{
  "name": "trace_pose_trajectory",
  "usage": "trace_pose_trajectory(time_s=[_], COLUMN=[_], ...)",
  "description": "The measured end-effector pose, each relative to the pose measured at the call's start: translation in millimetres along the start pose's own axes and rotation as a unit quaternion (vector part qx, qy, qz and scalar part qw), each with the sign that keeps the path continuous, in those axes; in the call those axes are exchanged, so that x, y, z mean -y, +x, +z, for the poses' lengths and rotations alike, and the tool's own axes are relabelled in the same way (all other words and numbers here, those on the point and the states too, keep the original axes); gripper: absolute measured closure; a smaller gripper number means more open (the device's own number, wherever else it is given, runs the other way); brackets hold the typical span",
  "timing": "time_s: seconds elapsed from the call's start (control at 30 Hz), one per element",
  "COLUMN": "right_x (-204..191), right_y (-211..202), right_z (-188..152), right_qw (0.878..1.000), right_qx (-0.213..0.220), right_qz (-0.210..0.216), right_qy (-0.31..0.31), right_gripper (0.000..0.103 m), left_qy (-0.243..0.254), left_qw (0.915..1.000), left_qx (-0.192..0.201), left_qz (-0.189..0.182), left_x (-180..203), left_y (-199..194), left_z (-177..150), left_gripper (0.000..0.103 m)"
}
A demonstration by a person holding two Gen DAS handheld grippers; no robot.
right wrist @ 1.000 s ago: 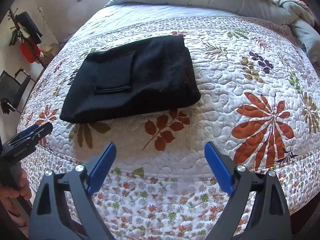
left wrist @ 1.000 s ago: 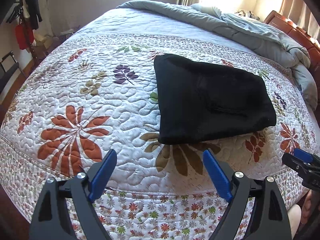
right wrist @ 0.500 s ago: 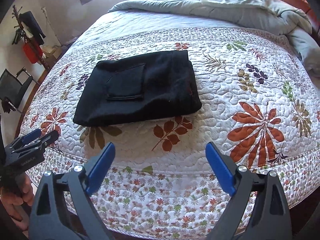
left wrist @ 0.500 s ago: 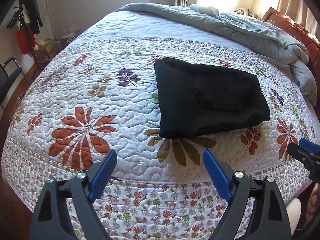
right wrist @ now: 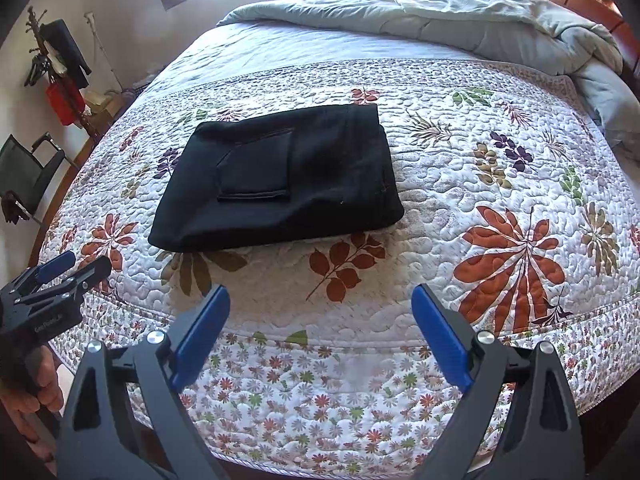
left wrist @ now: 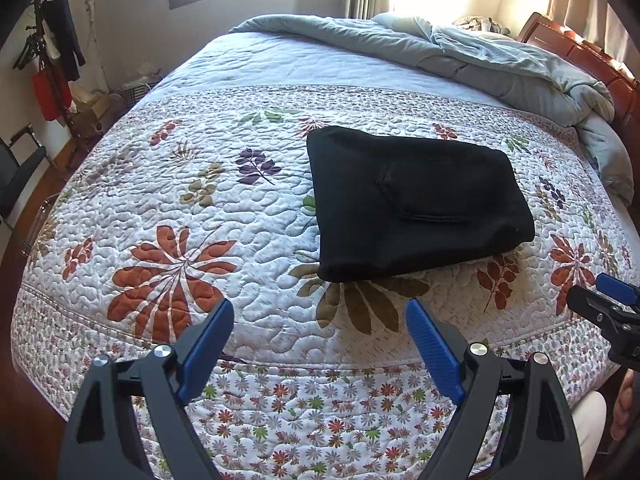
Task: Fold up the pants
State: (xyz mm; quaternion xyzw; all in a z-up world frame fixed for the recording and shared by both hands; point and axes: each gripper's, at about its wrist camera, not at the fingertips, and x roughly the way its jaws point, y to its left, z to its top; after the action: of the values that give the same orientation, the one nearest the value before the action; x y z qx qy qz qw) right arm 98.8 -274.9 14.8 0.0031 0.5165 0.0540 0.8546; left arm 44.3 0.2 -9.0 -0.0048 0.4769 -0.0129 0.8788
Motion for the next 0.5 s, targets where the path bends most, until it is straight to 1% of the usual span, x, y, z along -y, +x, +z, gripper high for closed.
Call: trace_pose_trajectory(time_s=[0.13, 0.5], right_x=[0, -2], right_y=[2, 11], right_z=[0, 0], right_qw=[1.0, 1.0], right_qx=[-0.001, -0.011], right_qz=[0.001, 0.001], right_qy=[-0.001, -0.003], right_gripper=[0.011, 0.011], left_qy=[0.005, 0.007], left_qw=[1.0, 1.0], left_qx=[0.005, 0.005], left_qz=[0.004, 0.001], left_x=[1, 3], left_y=[-1, 1], left_z=[1, 3], left_gripper=[0.015, 0.015])
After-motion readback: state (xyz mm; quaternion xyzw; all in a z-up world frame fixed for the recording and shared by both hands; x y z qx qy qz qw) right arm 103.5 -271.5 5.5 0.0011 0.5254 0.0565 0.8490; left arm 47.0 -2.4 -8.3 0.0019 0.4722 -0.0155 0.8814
